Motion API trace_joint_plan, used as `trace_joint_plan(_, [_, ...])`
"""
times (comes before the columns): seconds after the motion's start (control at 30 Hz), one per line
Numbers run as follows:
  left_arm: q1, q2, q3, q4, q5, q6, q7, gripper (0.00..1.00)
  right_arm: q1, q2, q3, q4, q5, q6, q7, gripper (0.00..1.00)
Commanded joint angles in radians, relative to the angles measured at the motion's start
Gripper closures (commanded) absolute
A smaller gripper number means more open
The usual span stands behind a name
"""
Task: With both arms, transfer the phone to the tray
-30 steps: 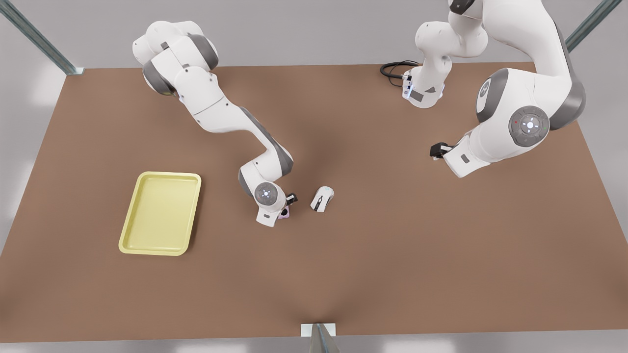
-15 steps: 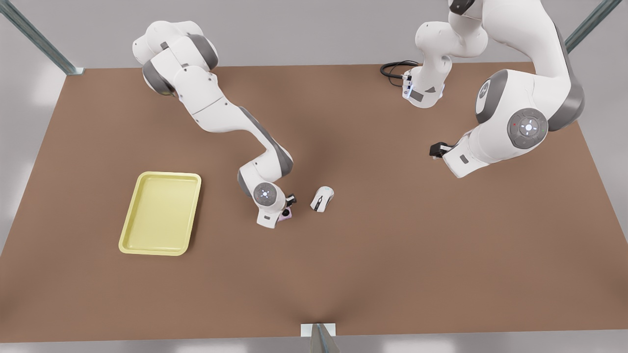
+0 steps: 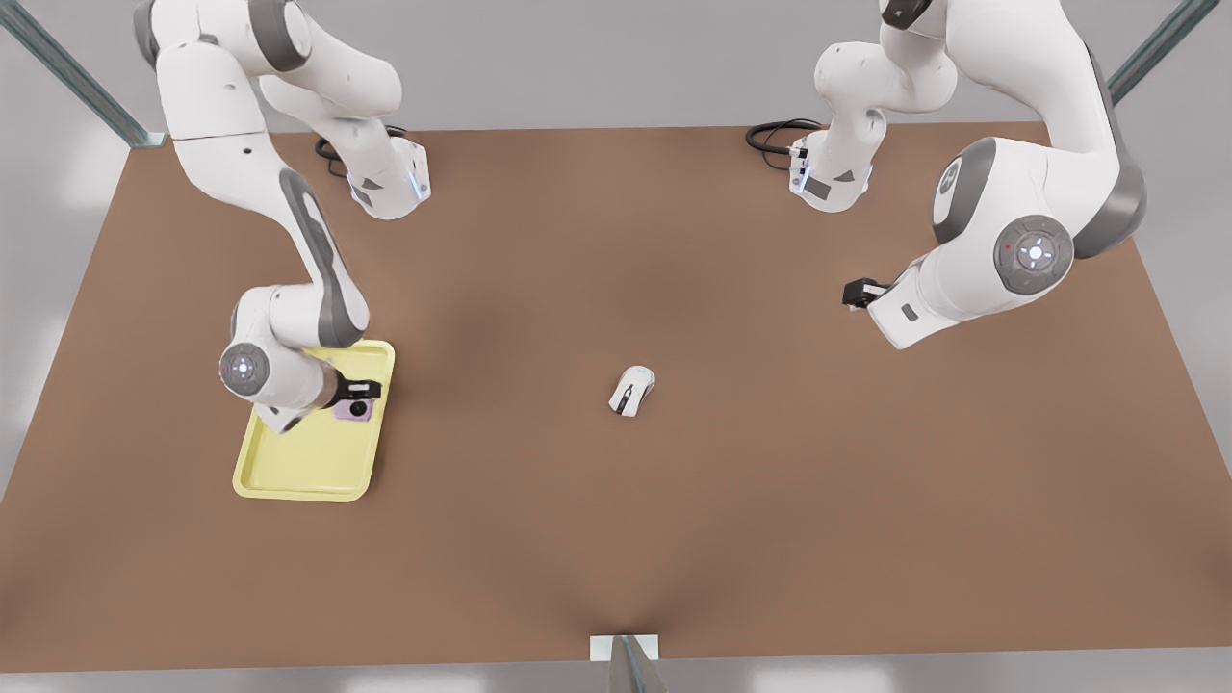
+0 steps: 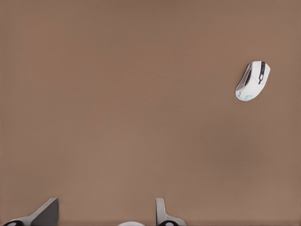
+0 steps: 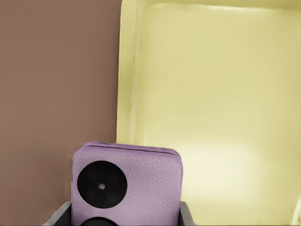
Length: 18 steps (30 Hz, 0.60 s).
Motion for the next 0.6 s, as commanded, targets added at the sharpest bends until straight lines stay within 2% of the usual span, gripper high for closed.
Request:
trace_joint_plan(0.0, [0.0, -0.003, 0.0, 0.0, 0.0, -0.003, 0.001, 0.0, -0.075, 0.027, 0.0, -0.009, -0.041, 0.115, -0.367, 0.21])
trace_joint_plan(0.03, [0.0, -0.003, 0.0, 0.002, 0.002, -0.003, 0.001, 0.0, -0.109, 0.055, 0.0, 0.017, -0.073, 0.117, -0.387, 0.21])
trace_joint_plan(0.07, [0.0, -0.006, 0.001, 0.002, 0.0, -0.015, 0.001, 0.0, -0.126, 0.076, 0.0, 0.032, -0.073, 0.117, -0.401, 0.04])
trace_joint_plan(0.1, [0.0, -0.006, 0.003, 0.002, 0.002, -0.015, 0.001, 0.0, -0.127, 0.095, 0.0, 0.049, -0.073, 0.115, -0.402, 0.0])
trace_joint_plan(0.27, [0.005, -0.003, 0.017, 0.003, 0.002, -0.017, 0.006, 0.0, -0.135, 0.099, 0.002, 0.172, -0.07, -0.015, -0.387, 0.0])
trace_joint_plan(0.33, [0.005, -0.003, 0.017, 0.003, 0.007, -0.015, 0.008, 0.0, -0.12, 0.021, 0.012, 0.331, -0.062, -0.223, -0.303, 0.0])
trace_joint_plan(0.37, [0.005, -0.003, 0.017, 0.003, 0.007, -0.017, 0.008, 0.0, -0.118, 0.001, 0.038, 0.51, -0.074, -0.452, -0.249, 0.0])
trace_joint_plan(0.4, [0.005, -0.003, 0.017, 0.003, 0.008, -0.017, 0.006, 0.0, -0.118, -0.025, 0.098, 0.621, -0.09, -0.621, -0.108, 0.0])
trace_joint_plan(0.43, [0.005, -0.003, 0.018, 0.003, 0.008, -0.017, 0.003, 0.0, -0.12, -0.121, 0.163, 0.624, -0.093, -0.679, -0.013, 0.0])
trace_joint_plan(0.47, [0.005, 0.0, 0.017, 0.003, 0.008, -0.017, 0.003, 0.0, -0.118, -0.229, 0.169, 0.558, -0.08, -0.705, 0.052, 0.0])
trace_joint_plan(0.57, [0.005, 0.0, 0.017, 0.003, 0.017, -0.017, 0.001, 0.0, -0.13, -0.211, 0.157, 0.635, -0.044, -0.73, 0.093, 0.0])
